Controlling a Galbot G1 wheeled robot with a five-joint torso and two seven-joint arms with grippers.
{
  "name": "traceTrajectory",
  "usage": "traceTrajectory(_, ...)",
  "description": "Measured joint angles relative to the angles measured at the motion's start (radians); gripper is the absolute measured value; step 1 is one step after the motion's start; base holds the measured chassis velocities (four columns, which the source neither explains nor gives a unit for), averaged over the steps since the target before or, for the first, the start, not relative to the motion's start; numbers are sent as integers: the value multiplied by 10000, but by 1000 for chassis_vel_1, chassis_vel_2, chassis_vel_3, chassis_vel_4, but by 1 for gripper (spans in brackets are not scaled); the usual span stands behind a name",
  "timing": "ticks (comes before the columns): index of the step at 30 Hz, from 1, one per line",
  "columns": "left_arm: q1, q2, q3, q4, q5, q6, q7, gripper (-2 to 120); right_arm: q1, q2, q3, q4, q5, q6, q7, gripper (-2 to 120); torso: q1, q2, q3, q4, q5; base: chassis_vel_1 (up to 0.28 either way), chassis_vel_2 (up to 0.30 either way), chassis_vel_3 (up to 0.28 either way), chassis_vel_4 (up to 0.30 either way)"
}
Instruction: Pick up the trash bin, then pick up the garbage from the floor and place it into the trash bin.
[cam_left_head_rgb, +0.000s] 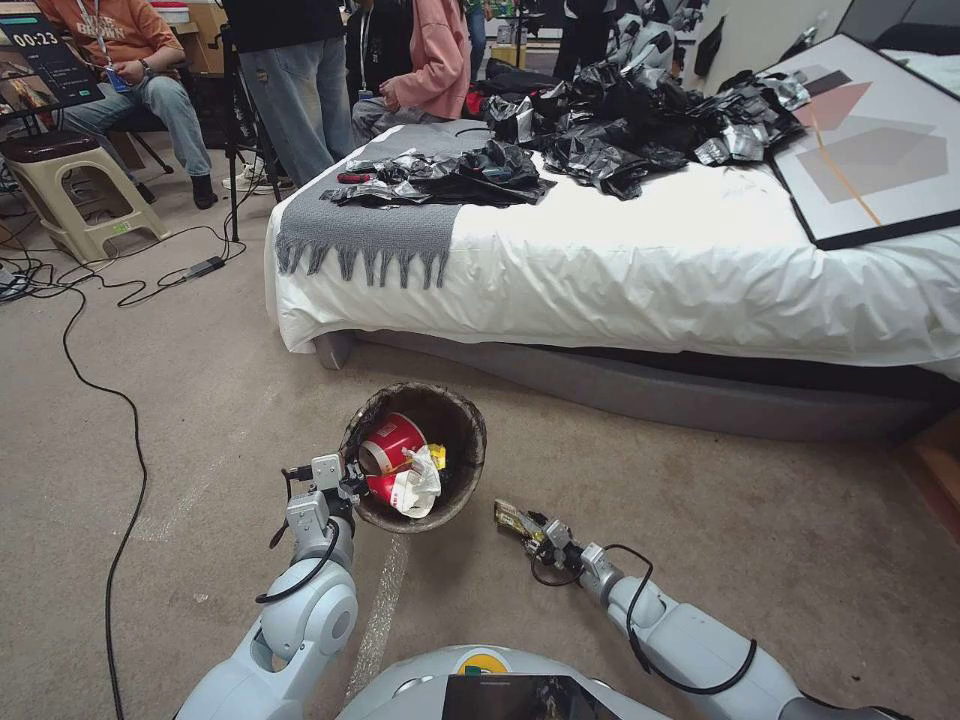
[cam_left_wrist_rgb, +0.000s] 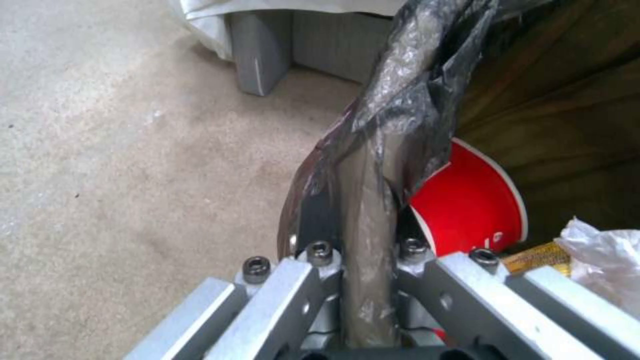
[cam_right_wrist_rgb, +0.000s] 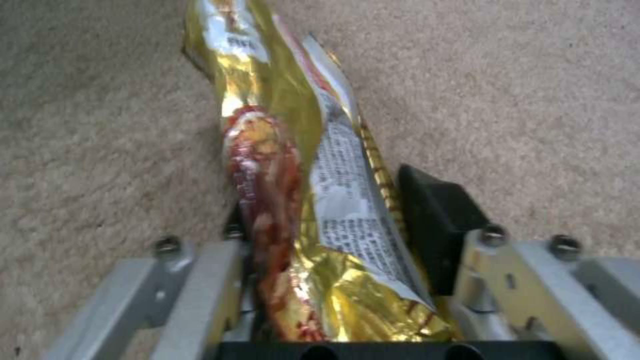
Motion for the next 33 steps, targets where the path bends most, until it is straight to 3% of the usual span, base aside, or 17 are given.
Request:
traceTrajectory(11, -40, 19, 54, 20, -31, 3, -7, 0, 1, 33, 211, 310, -38, -86, 627, 0, 0, -1, 1, -4, -2, 0, 0, 0, 0)
traceTrajectory(19, -33, 44, 95, 17, -40, 6, -13, 0, -52, 6, 1124, 1379, -146, -551, 1859, 0, 0, -1, 1, -2, 2, 0, 0, 0, 0)
traceTrajectory(26, -1, 33, 246, 23, 2, 24, -1, 0, -233, -435, 2113, 4015, 168, -1104, 3667, 0, 0, 0, 1, -1, 0, 0, 0, 0, 0)
traceTrajectory(33, 18, 32, 295, 27, 6, 43, 0, 0, -301, -471, 2552, 4757, 198, -1232, 4073, 0, 0, 0, 1, 0, -1, 0, 0, 0, 0)
